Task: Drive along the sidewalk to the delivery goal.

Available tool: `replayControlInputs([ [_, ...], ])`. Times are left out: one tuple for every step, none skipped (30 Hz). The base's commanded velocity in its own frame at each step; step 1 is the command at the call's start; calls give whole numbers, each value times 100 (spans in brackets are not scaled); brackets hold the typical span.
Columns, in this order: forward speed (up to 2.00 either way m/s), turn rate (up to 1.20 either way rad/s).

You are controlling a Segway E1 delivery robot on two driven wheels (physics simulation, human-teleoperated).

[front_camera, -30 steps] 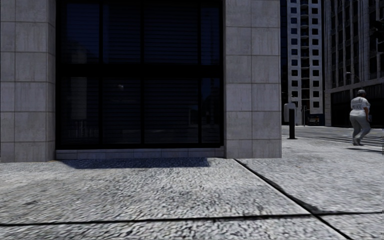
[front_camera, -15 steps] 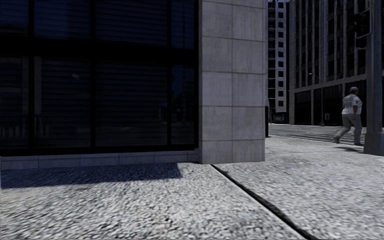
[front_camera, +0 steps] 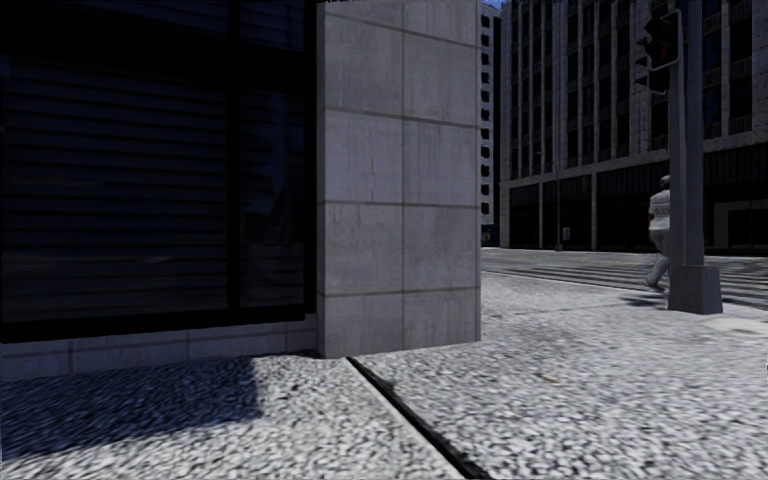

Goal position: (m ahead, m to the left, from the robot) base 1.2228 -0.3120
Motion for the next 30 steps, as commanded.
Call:
replayControlInputs([
  [171, -48],
  [171, -48],
  [171, -48],
  [171, -48],
  [171, -48],
  [171, -48],
  [171, -48],
  [171, -48],
  [171, -48],
  [171, -48],
  [171, -48],
  [171, -48],
  [170, -48],
  [170, -48],
  [168, -49],
  [163, -52],
  [160, -56],
  [160, -56],
  [156, -60],
  [149, -66],
  [142, -69],
  [142, -69],
  [138, -70],
  [137, -70],
  [137, -69],
  [137, -69],
  [136, -60],
  [136, -57],
  [136, -57],
  [136, -45],
])
